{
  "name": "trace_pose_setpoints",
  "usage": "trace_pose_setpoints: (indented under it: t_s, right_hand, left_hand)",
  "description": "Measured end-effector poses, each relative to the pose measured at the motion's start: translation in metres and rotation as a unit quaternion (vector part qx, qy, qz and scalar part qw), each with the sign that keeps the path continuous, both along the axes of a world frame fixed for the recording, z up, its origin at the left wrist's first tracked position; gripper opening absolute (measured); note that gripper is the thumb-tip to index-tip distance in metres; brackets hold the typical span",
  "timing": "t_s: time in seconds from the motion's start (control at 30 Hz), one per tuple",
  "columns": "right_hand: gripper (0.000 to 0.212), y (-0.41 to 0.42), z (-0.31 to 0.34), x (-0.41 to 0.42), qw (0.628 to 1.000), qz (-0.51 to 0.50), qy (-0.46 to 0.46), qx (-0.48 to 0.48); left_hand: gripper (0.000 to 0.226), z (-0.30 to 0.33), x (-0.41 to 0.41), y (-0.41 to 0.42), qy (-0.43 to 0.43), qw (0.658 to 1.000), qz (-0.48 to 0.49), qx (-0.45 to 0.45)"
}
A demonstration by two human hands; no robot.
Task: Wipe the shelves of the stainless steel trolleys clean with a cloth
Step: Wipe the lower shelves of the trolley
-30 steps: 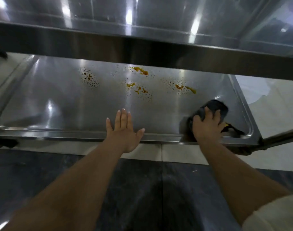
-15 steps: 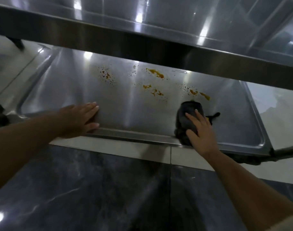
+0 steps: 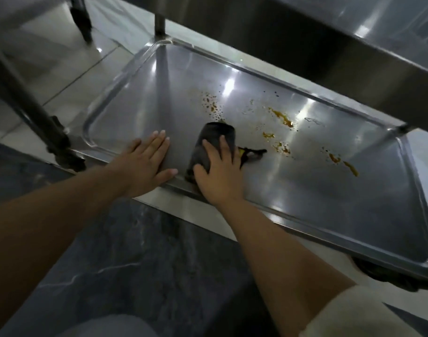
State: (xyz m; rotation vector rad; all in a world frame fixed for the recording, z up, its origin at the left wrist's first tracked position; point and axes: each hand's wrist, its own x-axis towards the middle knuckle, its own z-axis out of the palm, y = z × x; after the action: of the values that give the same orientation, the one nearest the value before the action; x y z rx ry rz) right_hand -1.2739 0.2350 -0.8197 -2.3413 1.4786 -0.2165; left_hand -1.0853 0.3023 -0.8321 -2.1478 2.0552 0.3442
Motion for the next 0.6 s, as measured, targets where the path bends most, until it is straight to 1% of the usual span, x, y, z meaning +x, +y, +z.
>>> trace_pose_setpoints:
  t_s: [0.07, 0.1, 0.13, 0.17, 0.2, 0.23, 0.3, 0.37, 0.4, 0.43, 0.47, 0.5, 0.53, 0.6]
  right_hand:
    - [0.06, -0.006, 0.007, -0.02, 0.993, 0.118, -0.025, 0.011]
    - [0.061, -0.011, 0.01, -0.035, 0.988, 0.151, -0.035, 0.016]
    - [0.063, -0.015, 0.012, -0.052, 0.985, 0.165, -0.039, 0.018]
    - [0.064, -0.018, 0.013, -0.07, 0.987, 0.156, -0.04, 0.014]
    - [0.064, -0.02, 0.012, -0.086, 0.992, 0.12, -0.042, 0.006]
    - [0.064, -0.02, 0.011, -0.098, 0.997, 0.063, -0.047, -0.009]
    - [0.062, -0.015, 0.005, -0.104, 0.994, -0.094, -0.044, -0.039]
    - [0.058, -0.009, -0.001, -0.084, 0.967, -0.25, -0.031, -0.031]
    - [0.059, -0.008, -0.002, -0.069, 0.953, -0.303, -0.024, -0.016]
    - [0.06, -0.008, -0.003, -0.051, 0.943, -0.333, -0.016, 0.0]
    - [0.061, -0.009, -0.003, -0.034, 0.94, -0.34, -0.007, 0.011]
    - [0.062, -0.009, -0.003, -0.018, 0.945, -0.326, -0.002, 0.015]
    - [0.062, -0.01, -0.003, -0.001, 0.957, -0.29, 0.002, 0.011]
    - [0.062, -0.012, -0.002, 0.035, 0.984, -0.177, 0.019, -0.004]
  left_hand:
    - [0.103, 0.007, 0.011, 0.001, 0.013, 0.999, 0.031, -0.011]
    - [0.104, 0.009, 0.021, 0.003, 0.011, 0.998, 0.054, -0.014]
    - [0.106, 0.011, 0.032, 0.004, 0.006, 0.997, 0.079, -0.012]
    - [0.108, 0.012, 0.044, 0.006, -0.001, 0.995, 0.102, -0.007]
    - [0.11, 0.012, 0.052, 0.008, -0.006, 0.993, 0.119, 0.0]
    - [0.112, 0.011, 0.058, 0.009, -0.003, 0.992, 0.128, 0.005]
    - [0.113, 0.008, 0.061, 0.011, 0.014, 0.991, 0.13, 0.007]
    - [0.114, 0.004, 0.06, 0.01, 0.024, 0.991, 0.129, 0.003]
    - [0.115, 0.003, 0.061, 0.009, 0.026, 0.991, 0.13, -0.001]
    - [0.117, 0.002, 0.063, 0.009, 0.03, 0.991, 0.132, -0.004]
    - [0.12, 0.001, 0.065, 0.008, 0.035, 0.991, 0.132, -0.003]
    - [0.123, 0.001, 0.067, 0.007, 0.038, 0.991, 0.129, 0.002]
    - [0.128, 0.0, 0.068, 0.007, 0.038, 0.992, 0.123, 0.007]
    - [0.138, -0.001, 0.068, 0.007, 0.039, 0.993, 0.112, 0.01]
